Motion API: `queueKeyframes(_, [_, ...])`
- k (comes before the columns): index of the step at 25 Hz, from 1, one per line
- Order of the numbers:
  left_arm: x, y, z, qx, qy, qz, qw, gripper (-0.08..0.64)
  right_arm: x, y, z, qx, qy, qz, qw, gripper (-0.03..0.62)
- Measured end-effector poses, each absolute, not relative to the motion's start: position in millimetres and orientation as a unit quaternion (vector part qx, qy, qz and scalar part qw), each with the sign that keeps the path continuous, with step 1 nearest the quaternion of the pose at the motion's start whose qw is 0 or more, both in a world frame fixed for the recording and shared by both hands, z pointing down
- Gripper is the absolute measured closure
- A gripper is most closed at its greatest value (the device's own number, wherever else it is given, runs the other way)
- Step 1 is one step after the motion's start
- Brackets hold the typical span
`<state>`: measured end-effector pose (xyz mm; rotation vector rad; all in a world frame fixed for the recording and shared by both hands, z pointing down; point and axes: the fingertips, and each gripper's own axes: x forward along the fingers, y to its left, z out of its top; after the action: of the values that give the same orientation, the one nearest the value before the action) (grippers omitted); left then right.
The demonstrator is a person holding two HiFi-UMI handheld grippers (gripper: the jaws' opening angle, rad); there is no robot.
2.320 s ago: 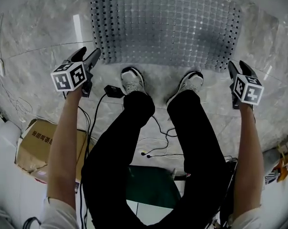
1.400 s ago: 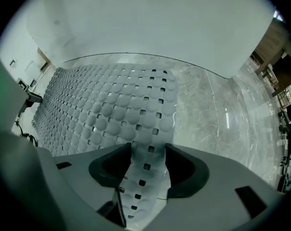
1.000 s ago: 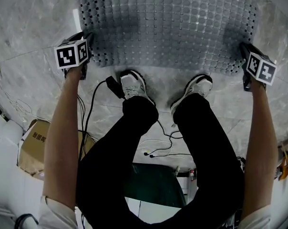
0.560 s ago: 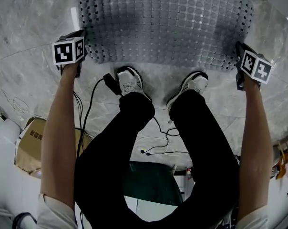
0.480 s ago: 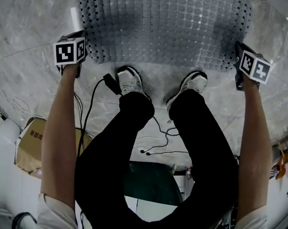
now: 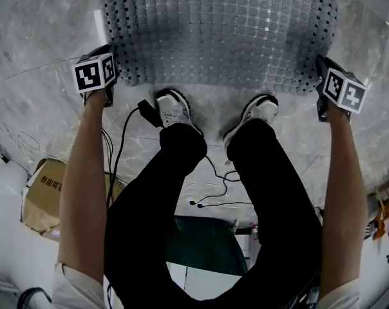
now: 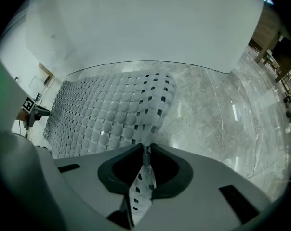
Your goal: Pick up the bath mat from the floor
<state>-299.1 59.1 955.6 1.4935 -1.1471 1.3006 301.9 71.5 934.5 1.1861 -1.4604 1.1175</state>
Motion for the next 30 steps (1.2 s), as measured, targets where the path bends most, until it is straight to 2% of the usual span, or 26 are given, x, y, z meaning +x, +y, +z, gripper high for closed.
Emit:
queueKeyframes(3, [-304.9,55.7,951.1,0.609,-0.473,0.447,0.454,0.348,302.6,69.4,936.1,0.484,-0.593,0.456,0.454,0.548])
queueKeyframes(4, [-303.2,56.4,950.3,0.616,-0.468,0.425,0.469,0.258,303.1,70.0,936.4,0.483,-0.593,0.457,0.454,0.548])
queueKeyframes(5, [-299.0,57.7,950.9,0.625,-0.457,0.411,0.481,0.219,303.9,71.0,936.9,0.482,-0.593,0.458,0.454,0.548])
queueKeyframes(9, [-280.2,60.4,963.9,0.640,-0.407,0.442,0.479,0.225,304.3,71.0,942.2,0.481,-0.591,0.457,0.458,0.548])
queueKeyframes(11, [-283.6,57.8,967.2,0.620,-0.422,0.463,0.472,0.258,304.2,69.5,943.2,0.484,-0.590,0.454,0.459,0.548])
queueKeyframes(12, [-285.4,56.7,967.2,0.612,-0.430,0.467,0.472,0.323,304.4,69.3,943.1,0.486,-0.590,0.453,0.459,0.548])
queueKeyframes(14, [-279.5,57.3,965.6,0.613,-0.417,0.477,0.472,0.388,303.6,71.5,941.9,0.488,-0.590,0.450,0.460,0.549])
queueKeyframes(15, [-272.8,58.2,964.1,0.619,-0.400,0.486,0.469,0.464,302.4,72.3,940.6,0.487,-0.590,0.449,0.461,0.549])
queueKeyframes(17, [-263.7,59.3,959.0,0.626,-0.380,0.505,0.457,0.490,300.0,72.6,935.1,0.487,-0.593,0.446,0.461,0.549])
queueKeyframes(30, [-236.7,54.4,863.0,0.643,-0.367,0.489,0.460,0.495,269.4,66.5,847.9,0.450,-0.633,0.428,0.462,0.549])
